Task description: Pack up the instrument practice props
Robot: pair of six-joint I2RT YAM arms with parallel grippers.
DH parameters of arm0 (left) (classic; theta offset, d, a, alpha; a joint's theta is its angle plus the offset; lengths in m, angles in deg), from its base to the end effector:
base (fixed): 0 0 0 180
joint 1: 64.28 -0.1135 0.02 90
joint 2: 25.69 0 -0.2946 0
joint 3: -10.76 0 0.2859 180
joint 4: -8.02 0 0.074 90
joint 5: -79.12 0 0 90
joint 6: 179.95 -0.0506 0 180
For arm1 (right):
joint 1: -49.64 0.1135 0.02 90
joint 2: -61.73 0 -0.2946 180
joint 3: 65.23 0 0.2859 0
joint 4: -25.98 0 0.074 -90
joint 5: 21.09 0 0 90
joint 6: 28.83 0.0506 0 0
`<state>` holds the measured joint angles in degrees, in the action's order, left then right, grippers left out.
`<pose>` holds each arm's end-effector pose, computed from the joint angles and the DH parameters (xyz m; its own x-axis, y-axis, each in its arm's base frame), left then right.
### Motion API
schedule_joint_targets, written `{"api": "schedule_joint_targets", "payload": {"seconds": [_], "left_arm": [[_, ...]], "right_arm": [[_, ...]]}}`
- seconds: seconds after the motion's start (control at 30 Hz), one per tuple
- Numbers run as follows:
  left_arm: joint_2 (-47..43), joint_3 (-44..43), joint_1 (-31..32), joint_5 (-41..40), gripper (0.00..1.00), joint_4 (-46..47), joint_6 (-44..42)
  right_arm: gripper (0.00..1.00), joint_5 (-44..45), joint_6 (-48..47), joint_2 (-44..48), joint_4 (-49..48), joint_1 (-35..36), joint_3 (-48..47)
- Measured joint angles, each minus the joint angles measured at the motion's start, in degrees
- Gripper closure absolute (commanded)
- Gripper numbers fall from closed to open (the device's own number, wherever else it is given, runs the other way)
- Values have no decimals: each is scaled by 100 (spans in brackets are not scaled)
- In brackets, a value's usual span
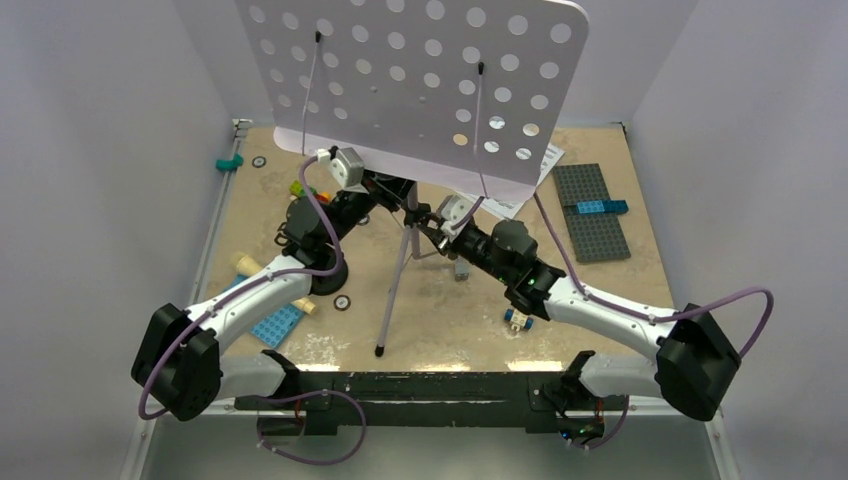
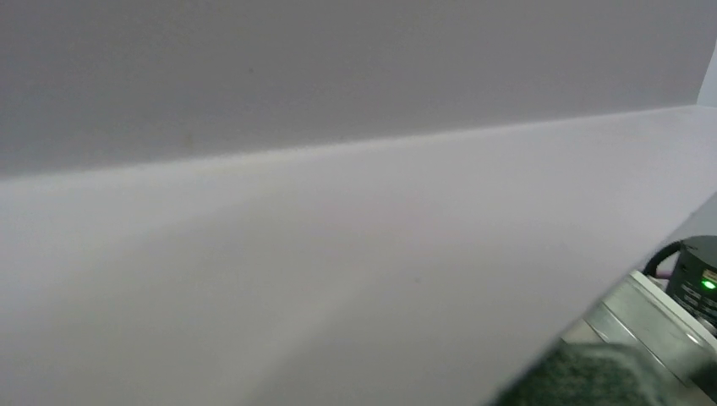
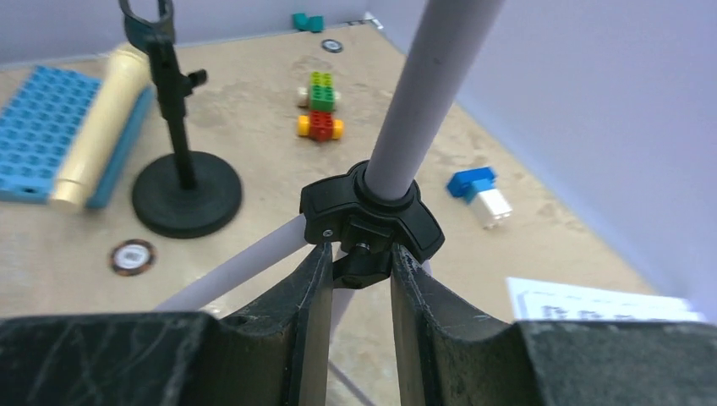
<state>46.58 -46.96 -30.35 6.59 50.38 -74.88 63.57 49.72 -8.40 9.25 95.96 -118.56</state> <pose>0.2530 -0.1885 0.3793 0.1781 -0.4187 -0.8905 0.8275 0.5534 -0.0947 0.2162 0.2332 0.3078 0.1549 -0.1240 -0.9801 -0.7689 0.6078 -0.1984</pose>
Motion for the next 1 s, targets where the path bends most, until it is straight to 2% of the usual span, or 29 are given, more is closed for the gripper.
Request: {"api": "schedule_joint_targets", "payload": {"seconds": [0.17, 0.47, 0.73, 0.77, 0.87, 0.93, 1.0], "left_arm": [[35, -31, -2, -59, 100, -2, 35], [85, -59, -7, -122, 100, 0, 37], [46, -57, -2, -118, 100, -68, 37], [35, -50, -2, -118, 100, -68, 39], [-4, -9, 24, -120, 100, -52, 39], [-13, -2, 37, -107, 100, -48, 42], [-13, -2, 42, -105, 100, -50, 42]], "right_arm": [[100, 848, -1399, -140, -831, 479, 337], [100, 2378, -4376, -1139, -3359, 1342, 927], [100, 3069, -6356, -1987, -4802, 1764, 1038], [96, 3134, -6454, -2031, -4872, 1797, 1036], [65, 3370, -6400, -1882, -4590, 1910, 988], [50, 3536, -5904, -1427, -3748, 1965, 866], [41, 3685, -5235, -855, -2778, 1974, 684]]}}
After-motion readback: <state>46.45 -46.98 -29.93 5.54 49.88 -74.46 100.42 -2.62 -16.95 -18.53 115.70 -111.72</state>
